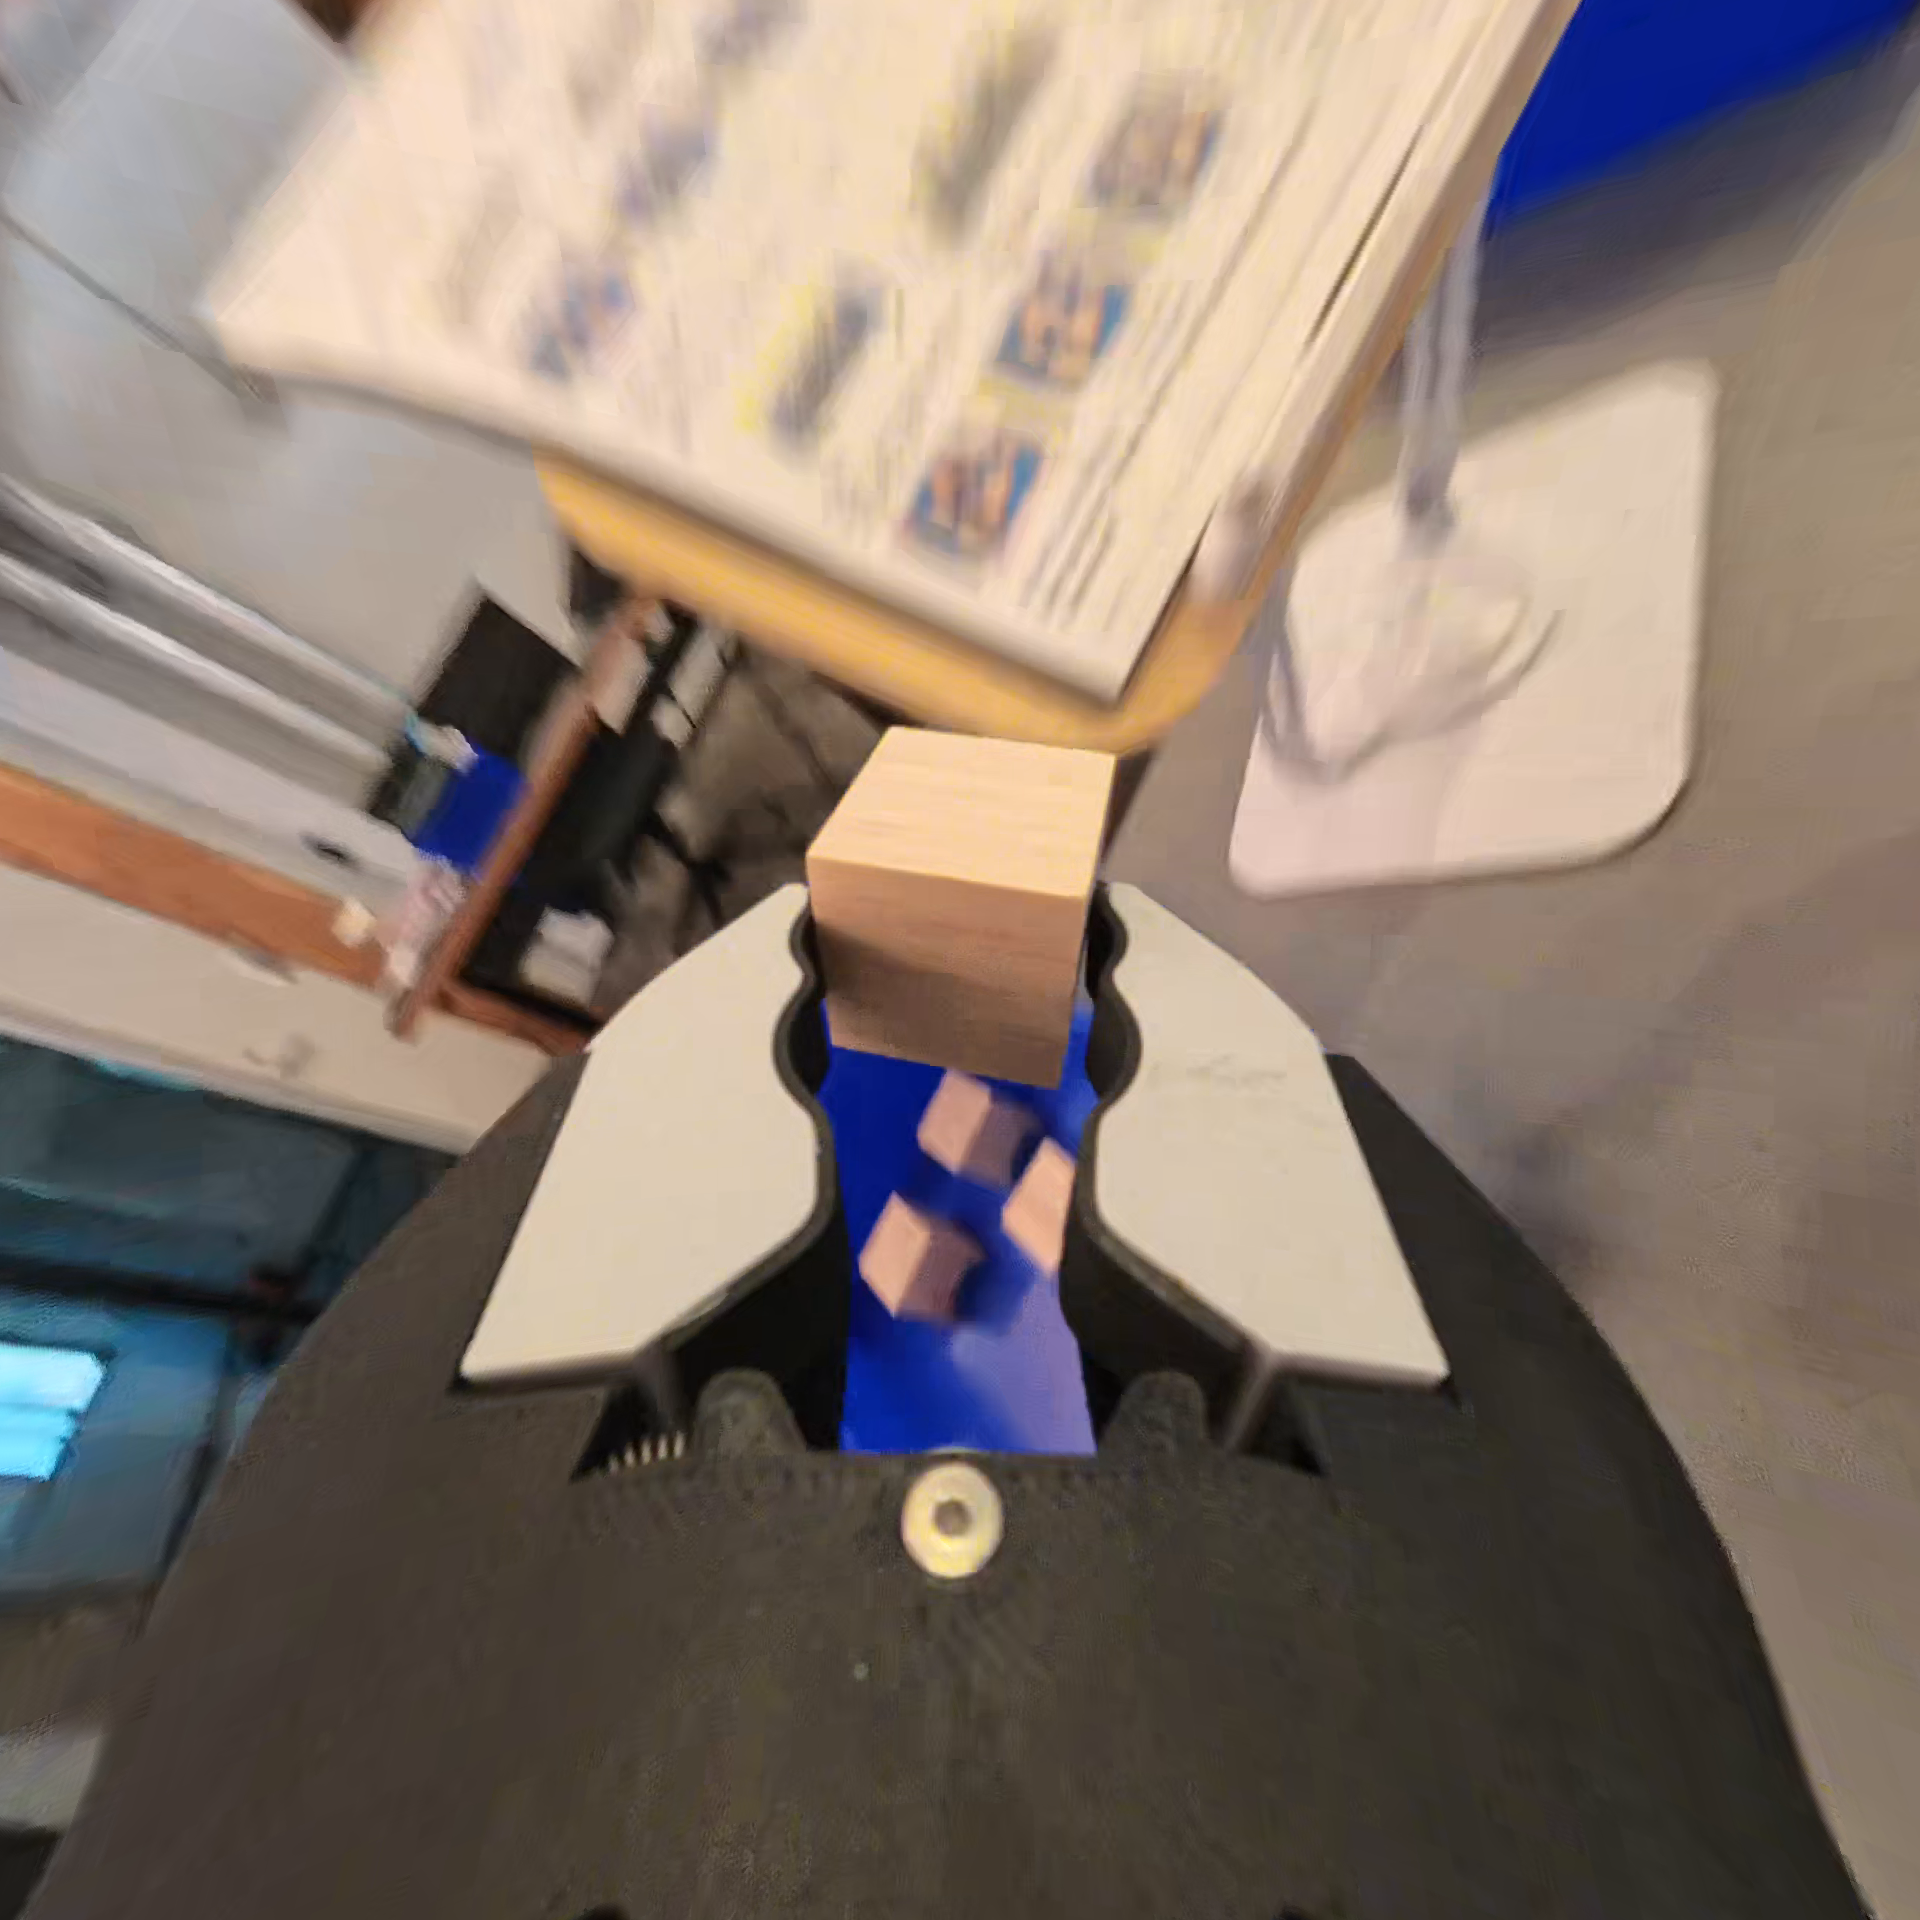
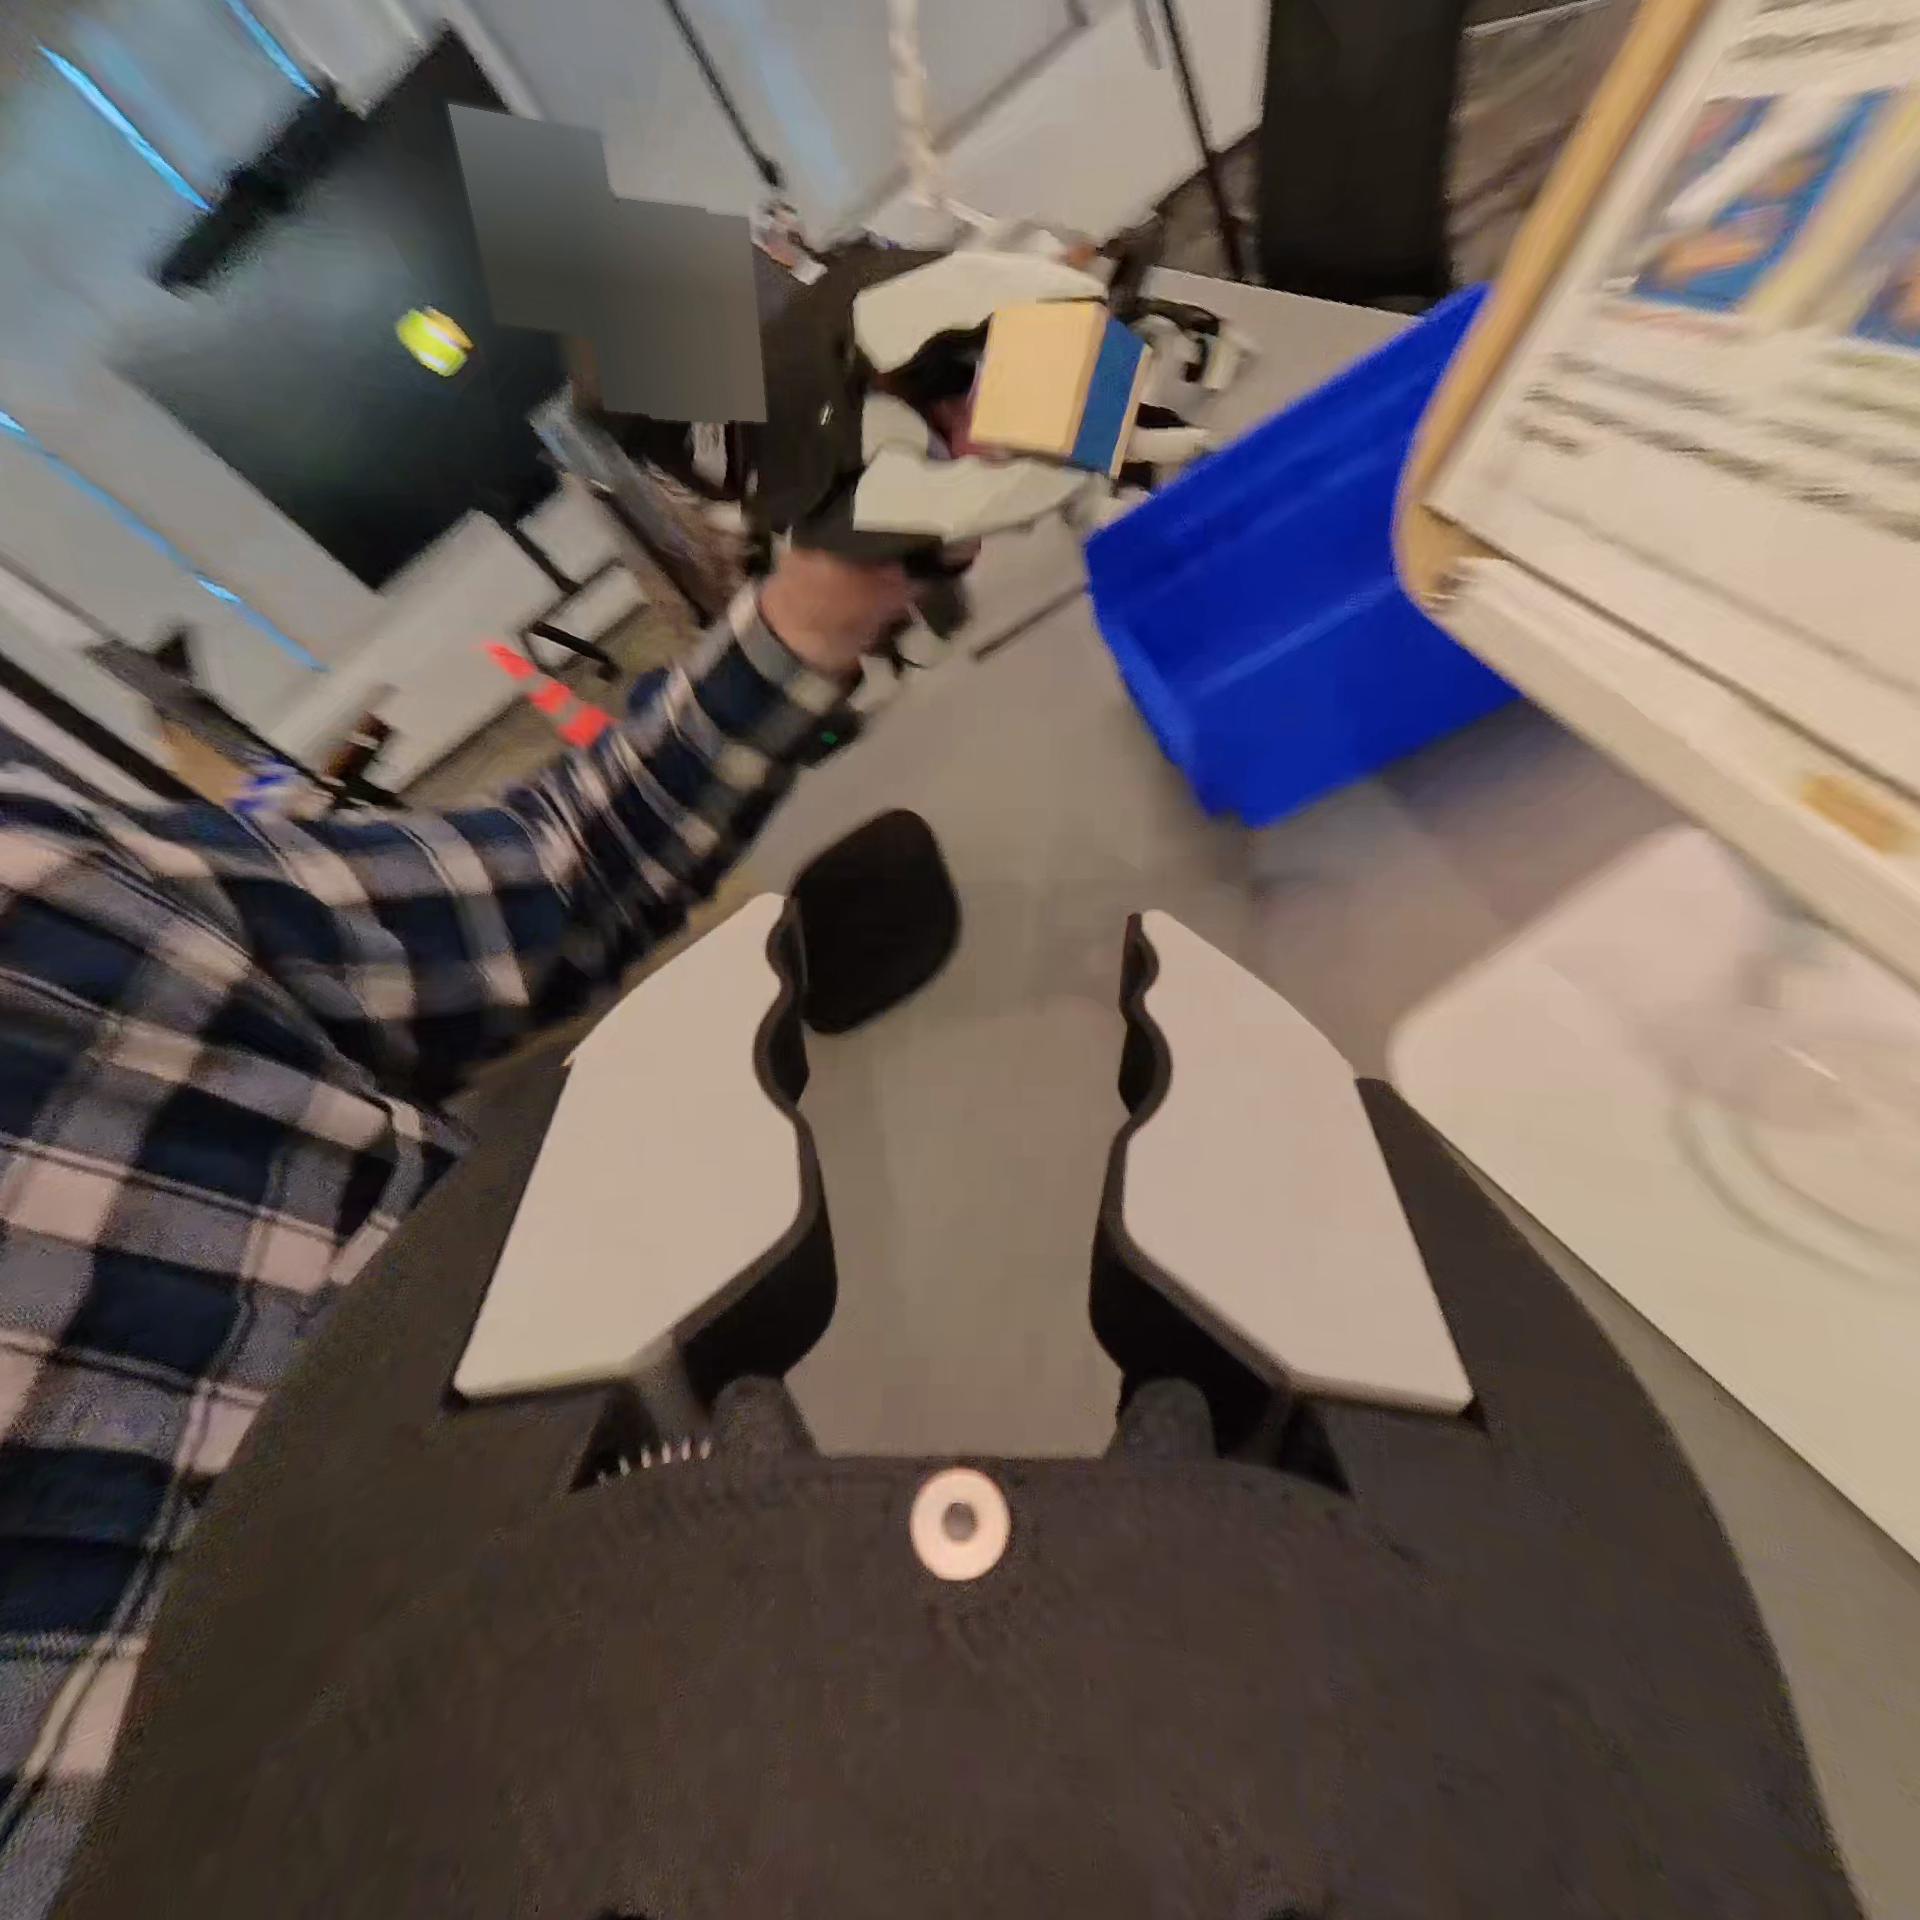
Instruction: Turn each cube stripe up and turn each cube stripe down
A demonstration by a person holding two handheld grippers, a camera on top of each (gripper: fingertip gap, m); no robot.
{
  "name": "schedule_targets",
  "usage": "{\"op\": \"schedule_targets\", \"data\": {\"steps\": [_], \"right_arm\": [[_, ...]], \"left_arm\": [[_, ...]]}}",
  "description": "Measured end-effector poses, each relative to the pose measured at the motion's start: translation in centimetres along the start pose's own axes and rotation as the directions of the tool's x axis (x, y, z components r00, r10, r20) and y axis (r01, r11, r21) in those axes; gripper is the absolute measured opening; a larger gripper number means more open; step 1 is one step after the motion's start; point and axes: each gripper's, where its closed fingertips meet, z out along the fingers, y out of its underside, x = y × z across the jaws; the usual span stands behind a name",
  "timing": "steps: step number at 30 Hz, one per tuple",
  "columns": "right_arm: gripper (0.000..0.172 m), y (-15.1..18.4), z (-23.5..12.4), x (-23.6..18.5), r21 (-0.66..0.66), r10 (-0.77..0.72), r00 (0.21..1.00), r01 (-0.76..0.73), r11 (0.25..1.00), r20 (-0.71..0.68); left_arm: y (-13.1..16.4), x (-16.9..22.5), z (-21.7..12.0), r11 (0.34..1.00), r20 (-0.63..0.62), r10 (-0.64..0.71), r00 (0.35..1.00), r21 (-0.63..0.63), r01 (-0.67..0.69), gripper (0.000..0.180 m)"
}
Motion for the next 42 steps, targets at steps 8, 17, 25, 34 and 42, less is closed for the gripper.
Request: {"op": "schedule_targets", "data": {"steps": [8,17,25,34,42], "right_arm": [[0.079,-1.7,7.9,-7.3,0.110,0.019,0.959,-0.052,0.993,0.283],[0.045,-2.2,5.7,-9.7,0.143,-0.052,0.960,0.012,0.990,0.277],[0.045,-4.6,-16.6,8.5,0.174,0.031,0.805,0.091,0.980,-0.593],[0.046,6.9,-33.6,28.6,0.051,0.154,0.275,-0.346,0.937,-0.949],[0.046,13.7,-34.6,35.2,0.017,0.116,0.135,-0.575,0.818,-0.984]], "left_arm": [[-16.1,7.8,-6.0,0.899,0.155,0.081,0.985,0.414,-0.139,0.047],[-18.0,10.6,-5.5,0.886,0.152,0.113,0.982,0.432,-0.169,0.048],[-13.7,7.7,-5.0,0.943,0.164,0.077,0.983,0.308,-0.125,0.028],[-11.0,8.0,-4.3,0.964,0.130,0.061,0.990,0.248,-0.092,0.020],[-8.8,8.1,-4.3,0.979,0.099,0.069,0.993,0.187,-0.086,0.019]]}}
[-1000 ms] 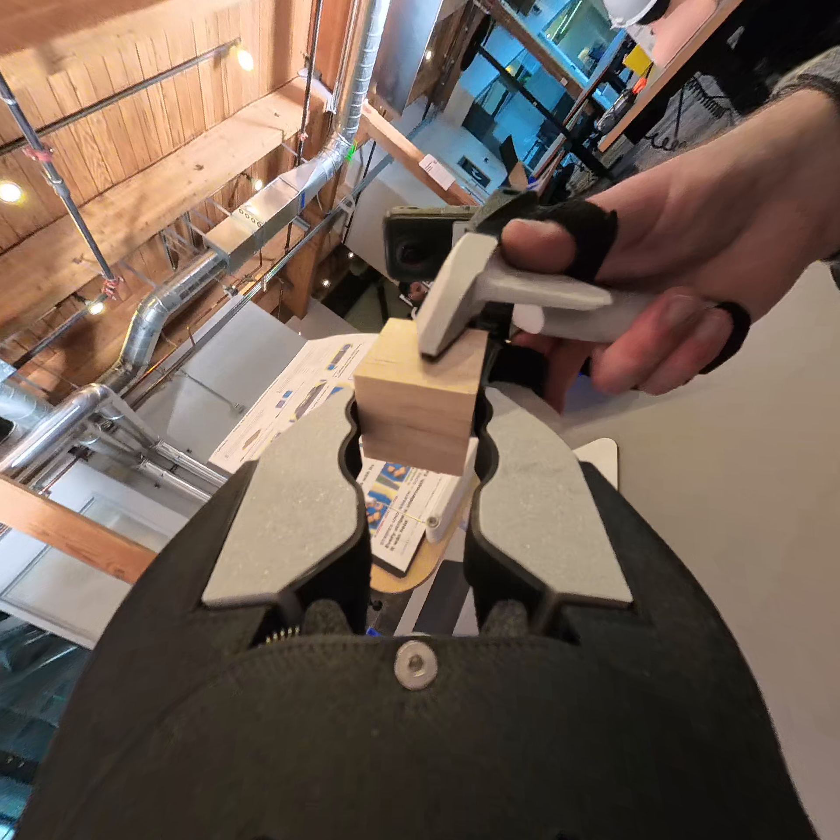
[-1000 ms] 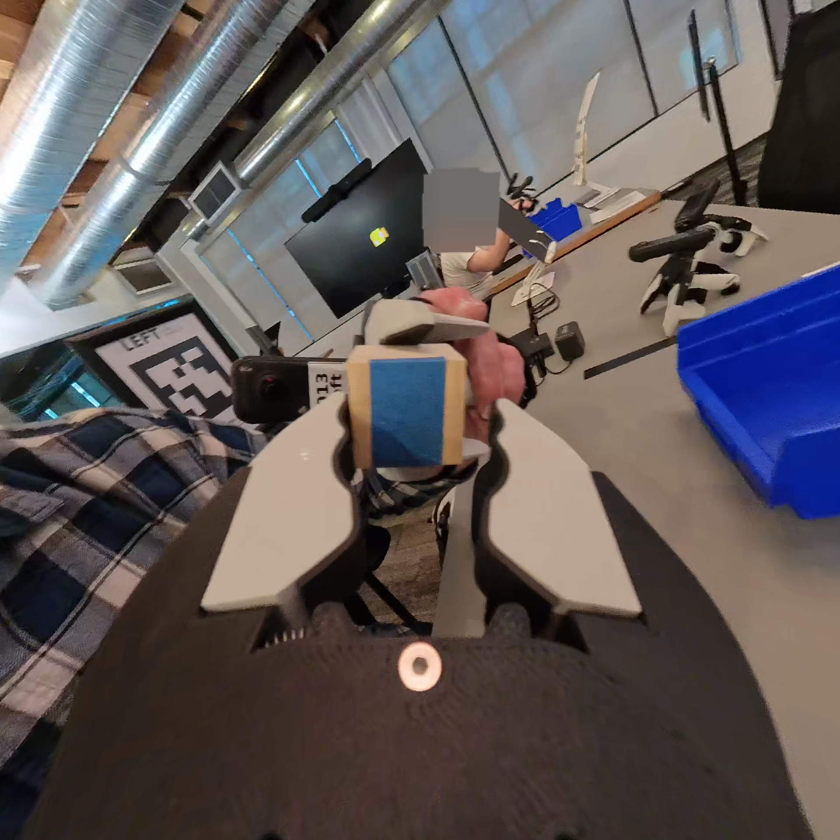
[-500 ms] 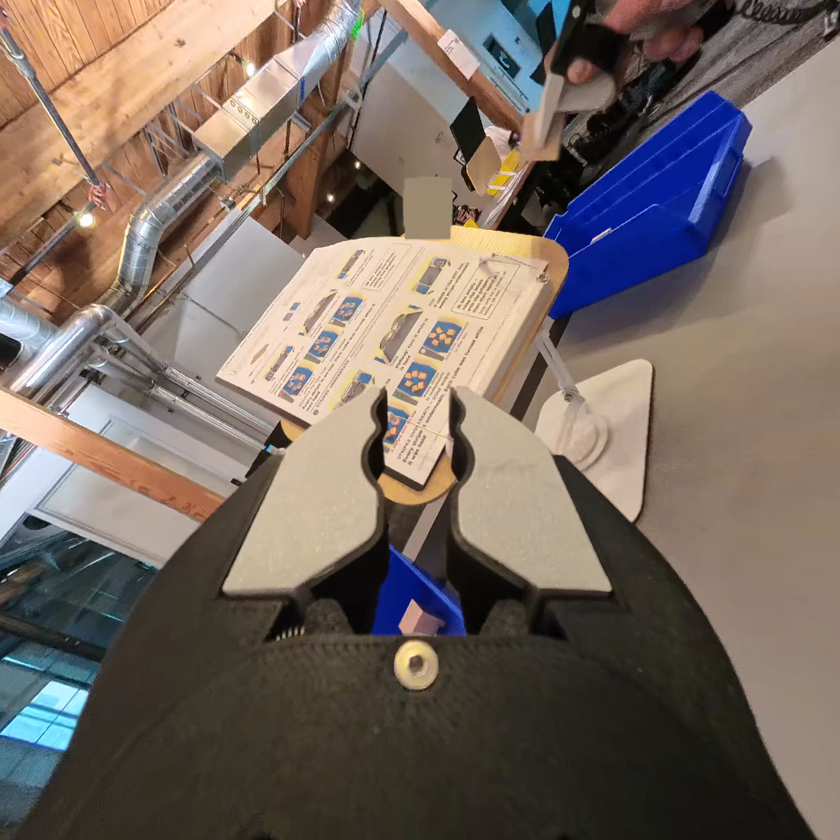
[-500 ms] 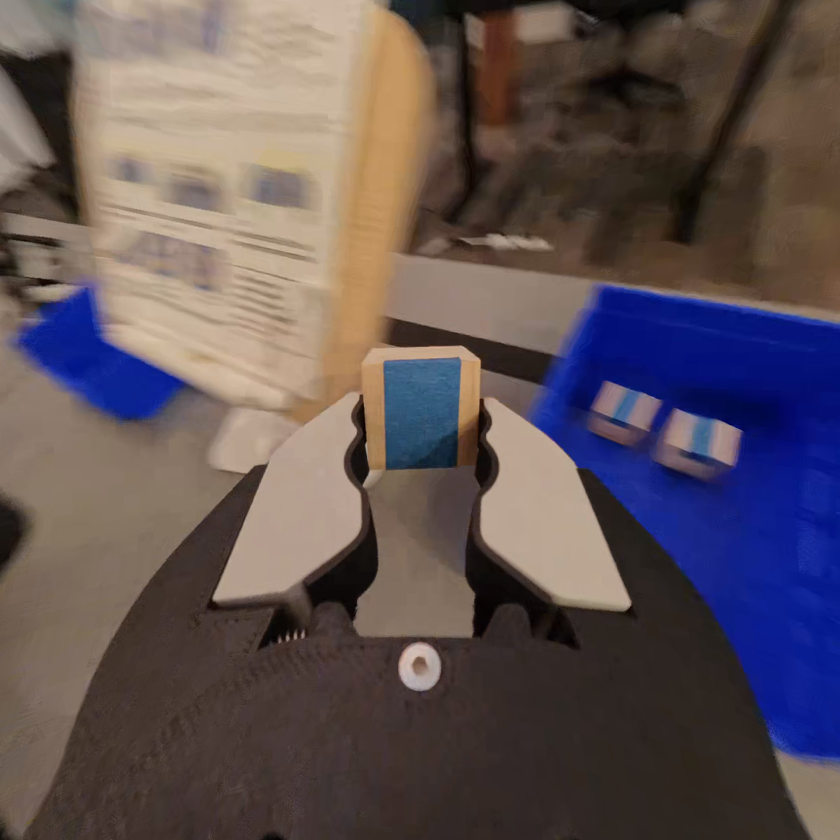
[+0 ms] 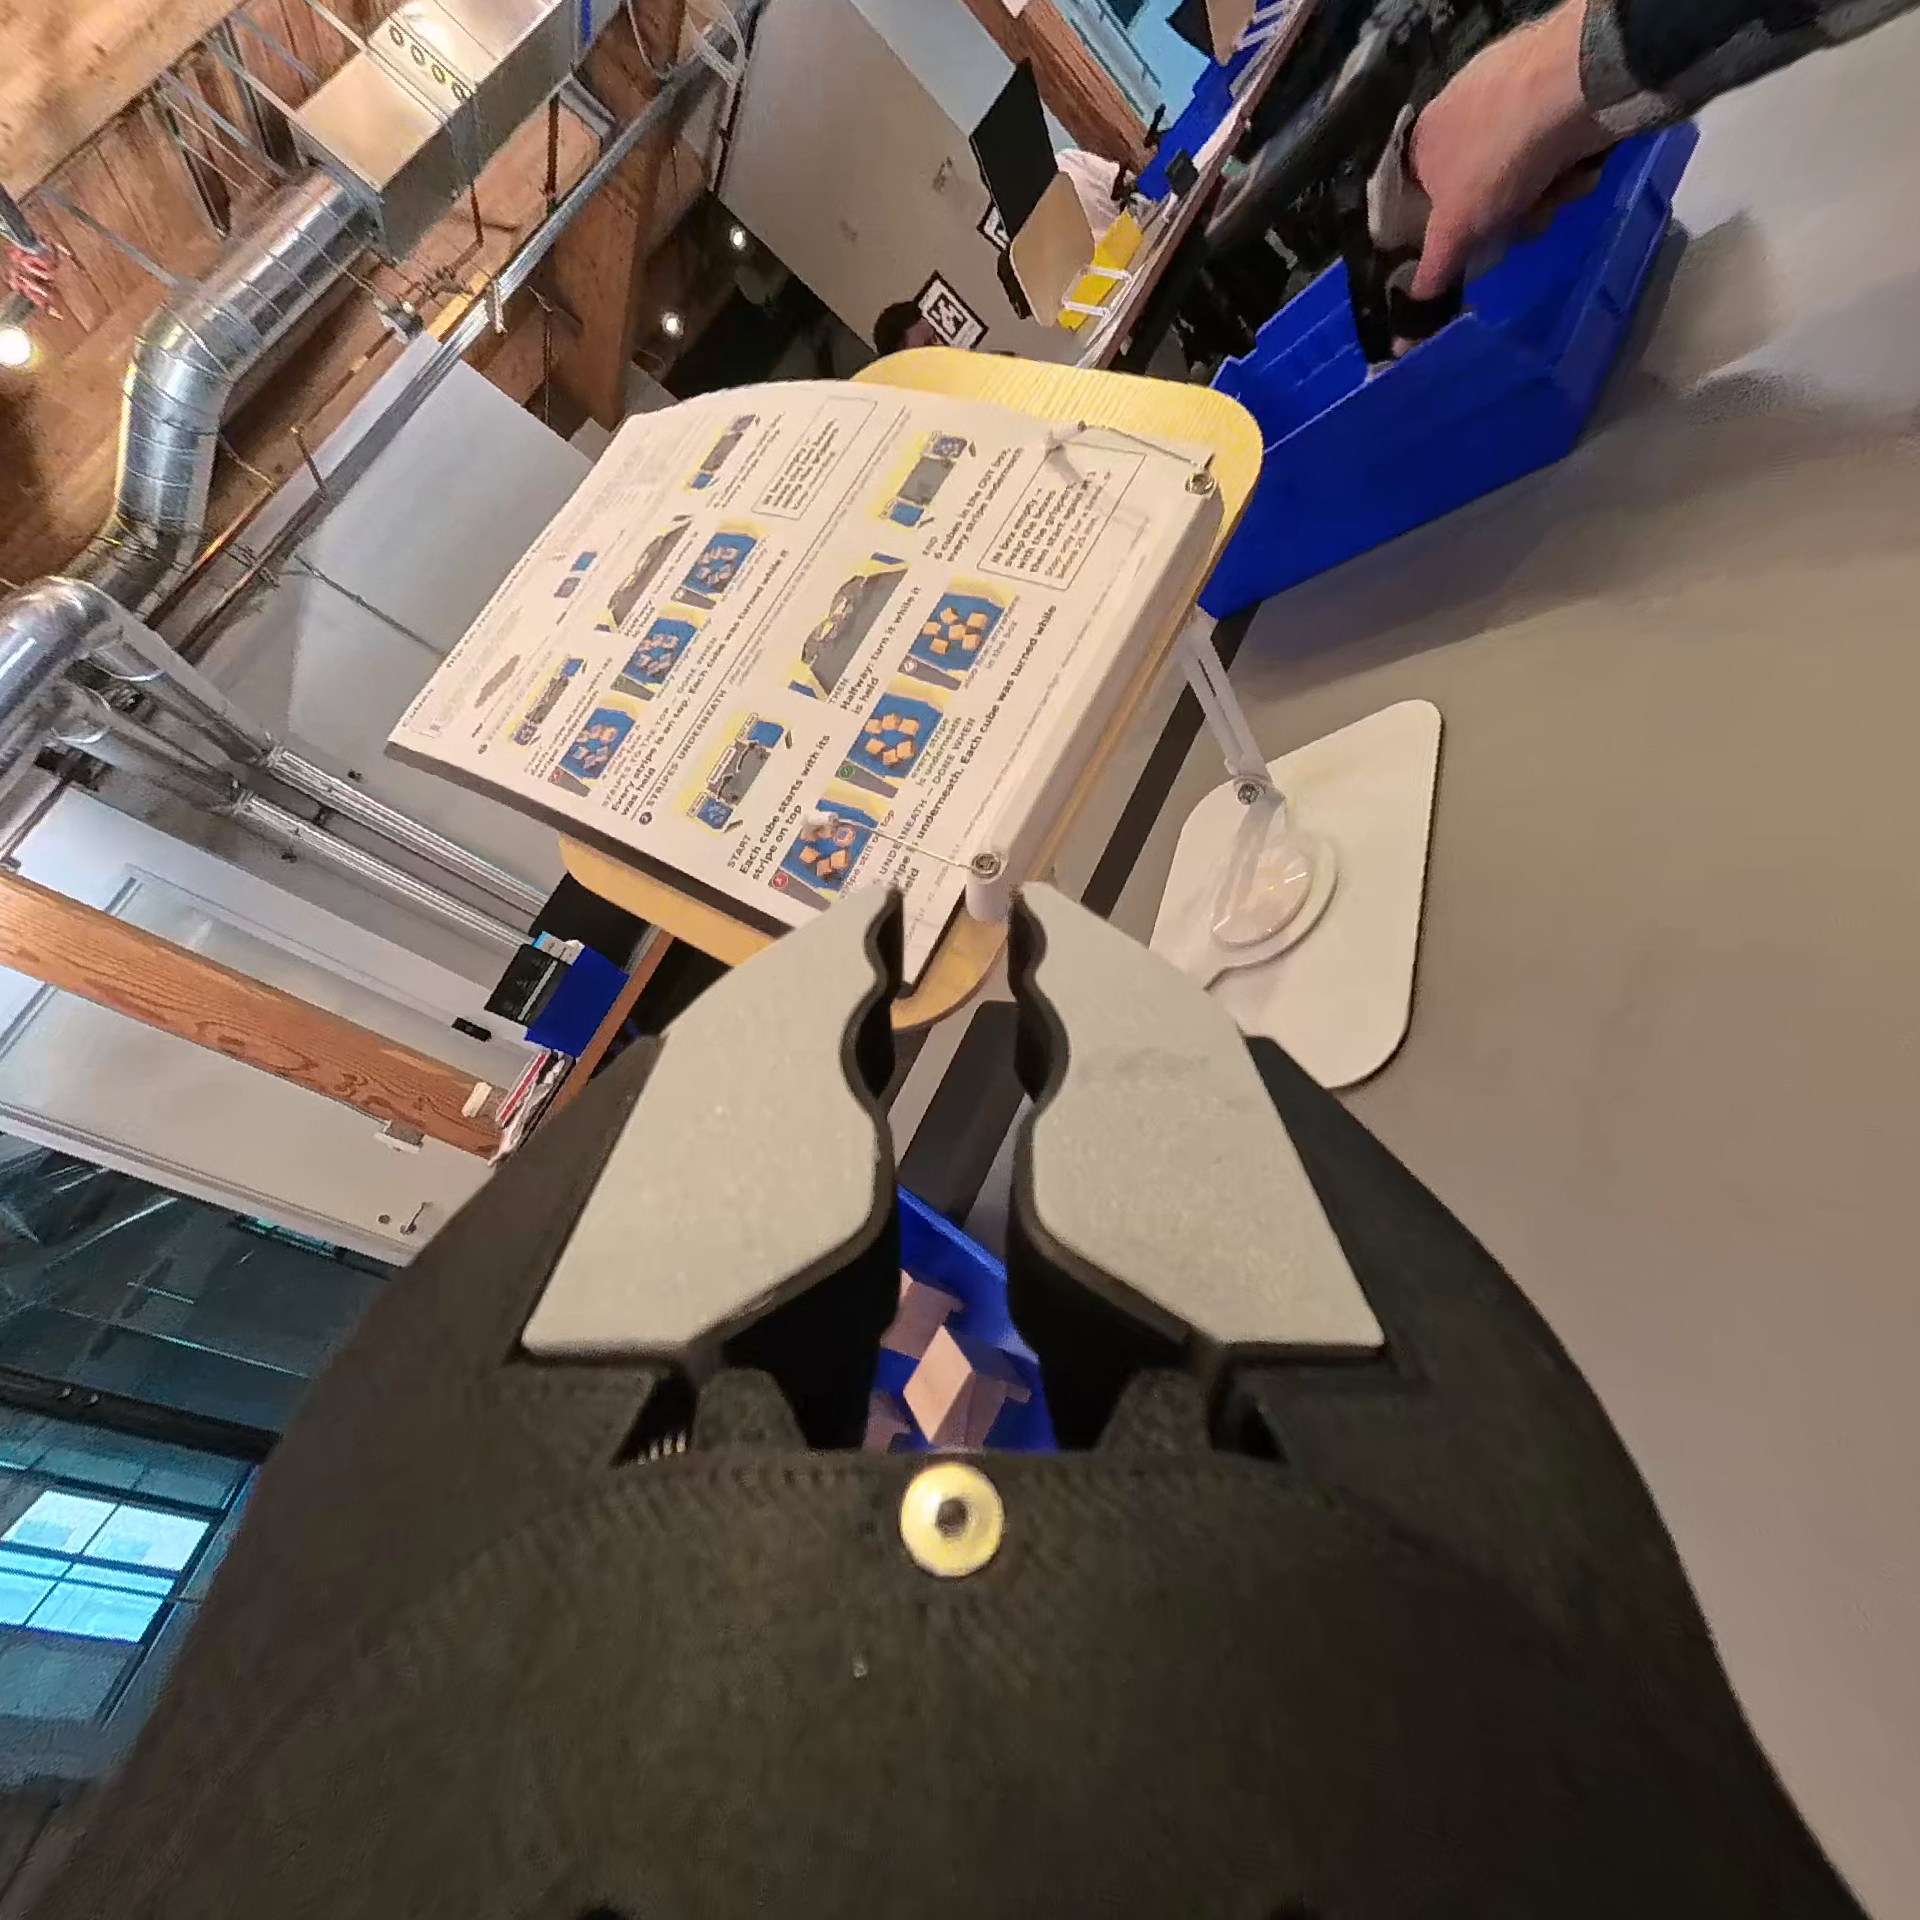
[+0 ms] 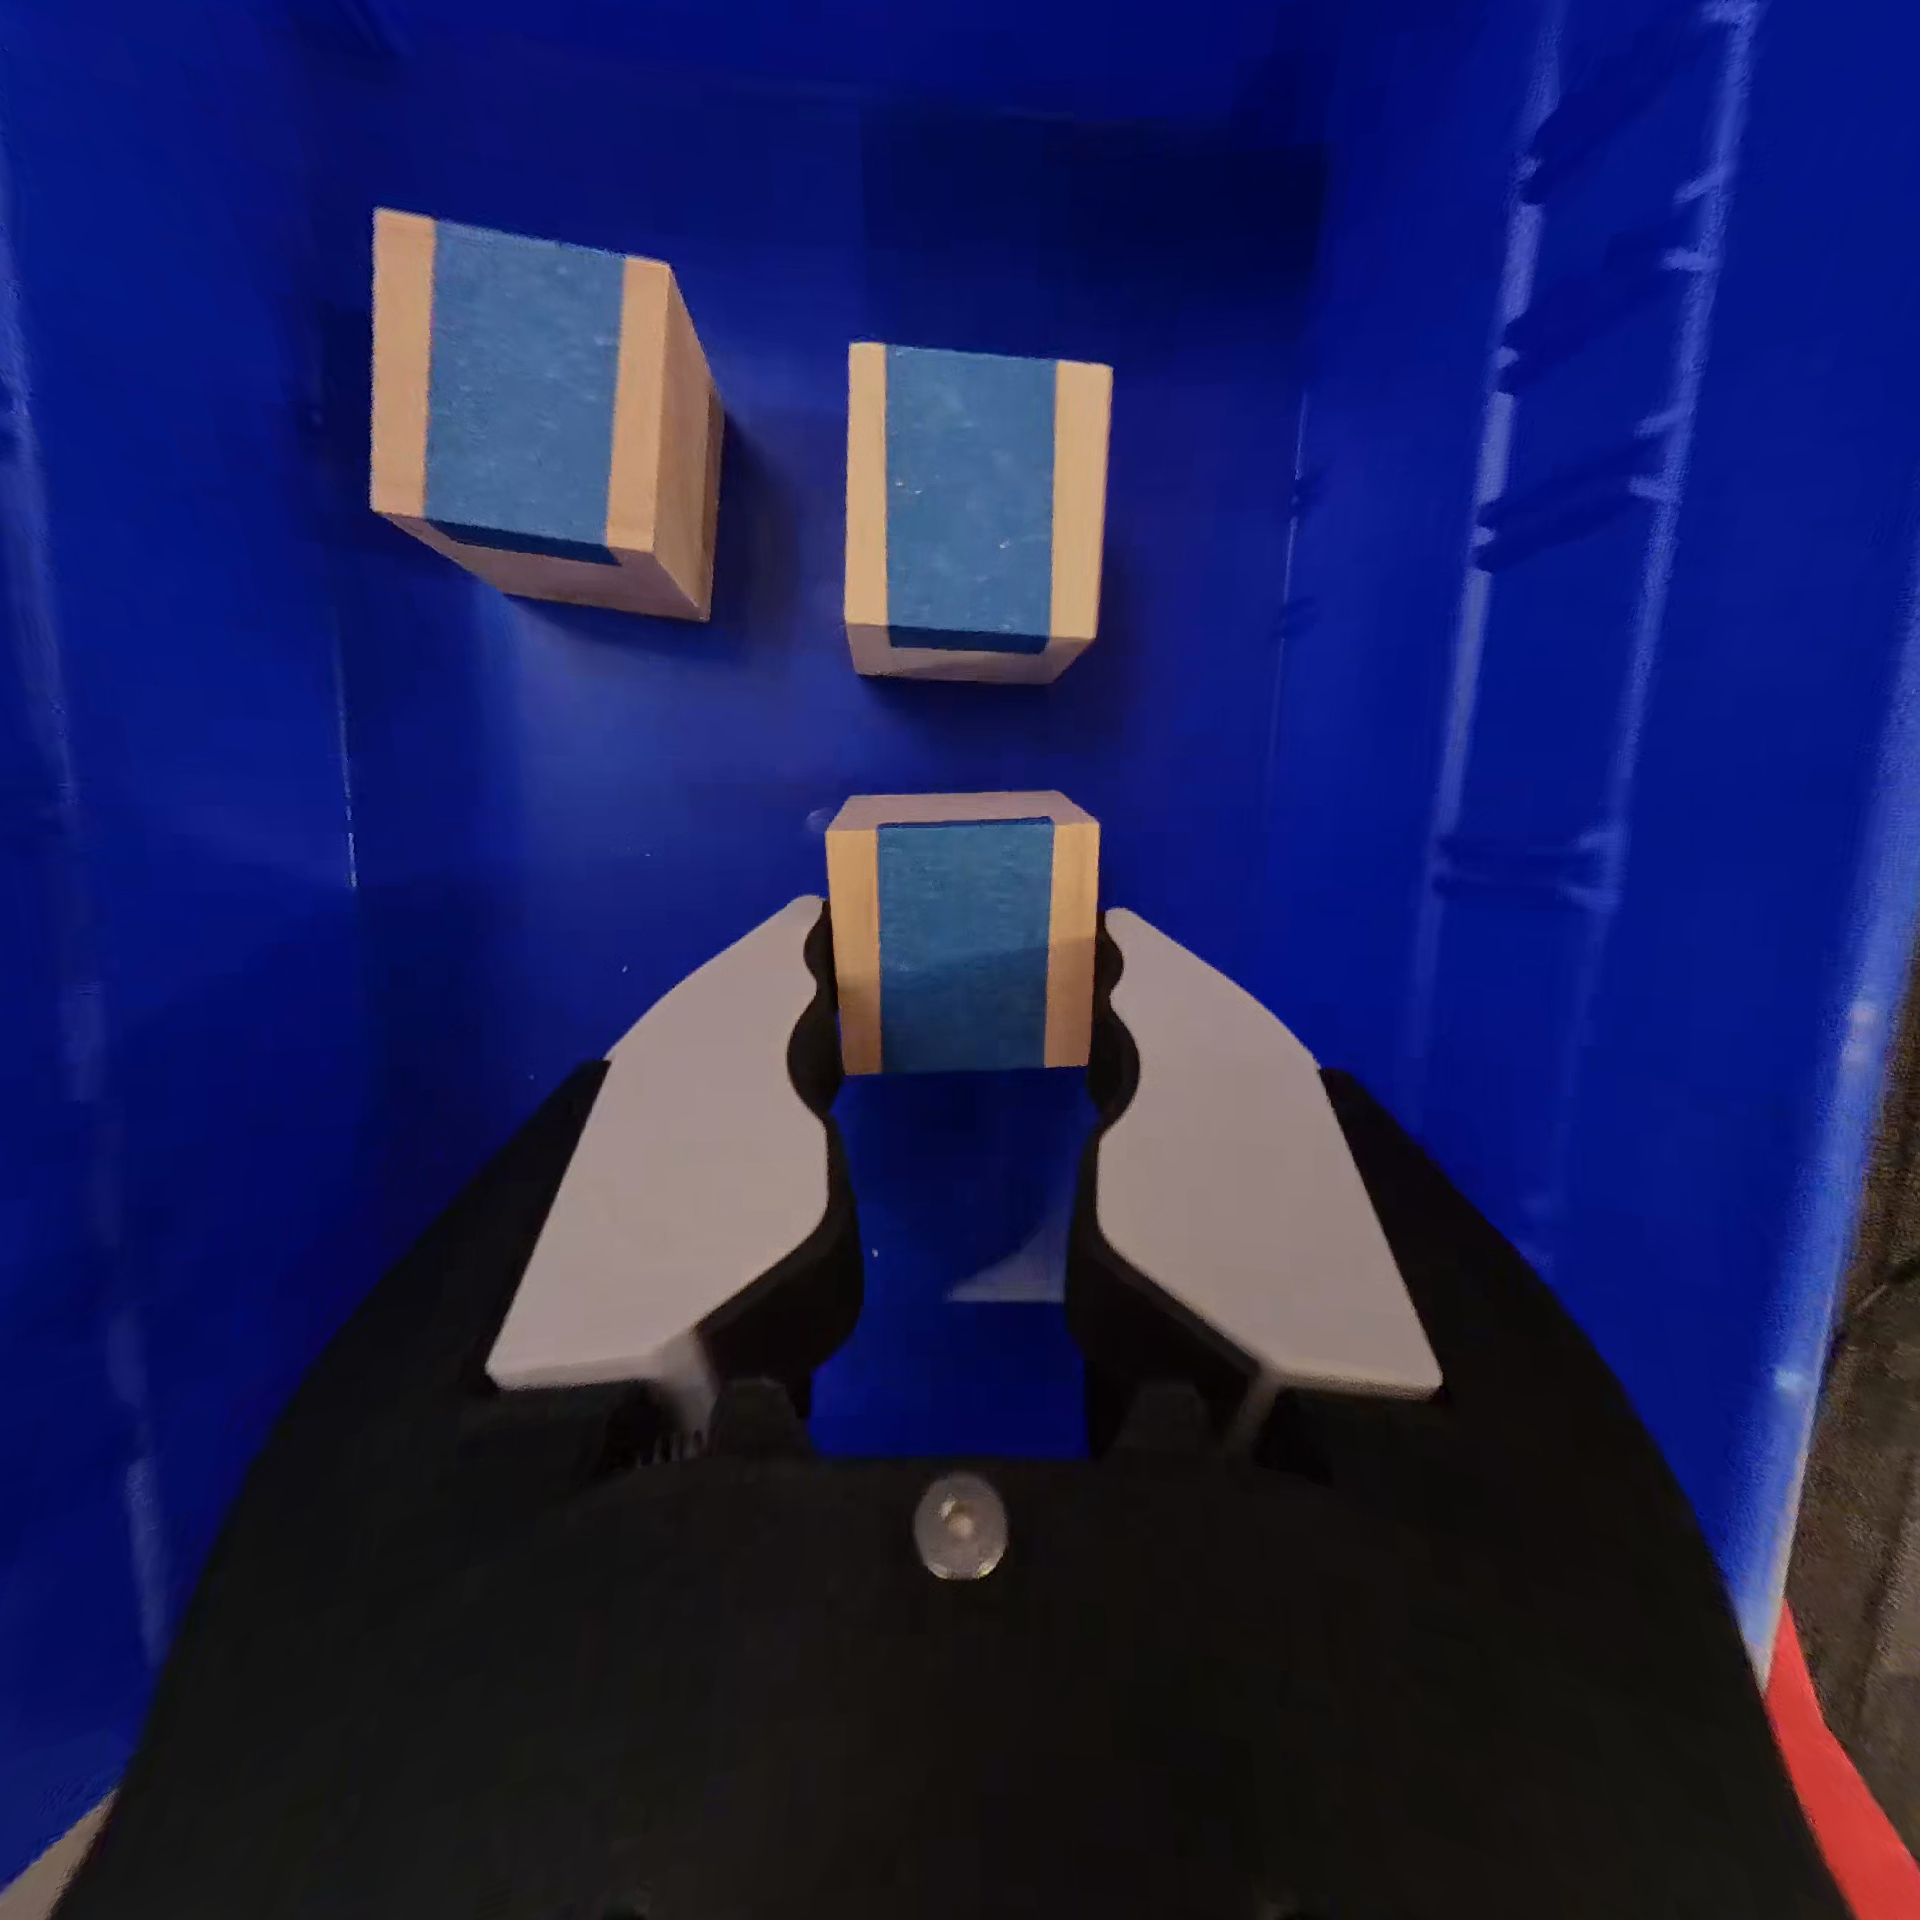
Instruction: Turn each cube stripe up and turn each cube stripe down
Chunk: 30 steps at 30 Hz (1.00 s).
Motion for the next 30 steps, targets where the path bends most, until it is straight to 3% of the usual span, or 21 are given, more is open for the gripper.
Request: {"op": "schedule_targets", "data": {"steps": [1,2,4,11,15,21,25,27,30], "right_arm": [[0.047,0.2,0.5,-0.1,-0.025,-0.008,1.000,0.008,1.000,-0.001],[0.067,0.4,0.7,-0.1,-0.053,-0.013,1.000,0.012,0.999,-0.011],[0.079,0.0,-0.4,-0.2,-0.037,-0.013,1.000,0.012,0.999,-0.013],[0.062,-3.6,-13.9,-3.2,0.348,-0.131,0.991,0.124,0.929,-0.003],[0.056,-2.2,-19.3,-6.8,0.464,-0.258,0.966,0.231,0.855,-0.004],[0.051,1.8,-21.5,-12.1,0.517,-0.394,0.917,0.312,0.797,0.055],[0.050,3.8,-21.4,-13.8,0.513,-0.436,0.896,0.339,0.789,0.078],[0.049,4.4,-21.4,-14.6,0.515,-0.443,0.889,0.325,0.793,0.120],[0.049,4.9,-21.1,-15.5,0.509,-0.460,0.880,0.344,0.789,0.119]], "left_arm": [[0.2,0.1,0.0,1.000,-0.009,-0.002,1.000,-0.007,0.002,0.019],[0.4,0.2,0.1,1.000,-0.018,-0.003,1.000,-0.017,0.002,0.019],[0.8,0.1,0.0,0.999,-0.025,0.007,1.000,-0.034,-0.007,0.019],[4.6,-3.7,0.2,0.993,0.004,-0.032,0.999,-0.113,0.032,0.024],[11.3,-6.3,2.7,0.964,-0.051,-0.069,0.996,-0.259,0.054,0.036],[23.5,-5.6,7.4,0.863,-0.295,-0.192,0.936,-0.506,0.018,0.059],[28.1,-2.4,8.6,0.800,-0.506,-0.269,0.820,-0.591,-0.102,0.060],[30.5,-1.2,8.7,0.749,-0.563,-0.290,0.774,-0.637,-0.183,0.068],[33.0,1.0,8.4,0.700,-0.606,-0.369,0.704,-0.680,-0.219,0.060]]}}
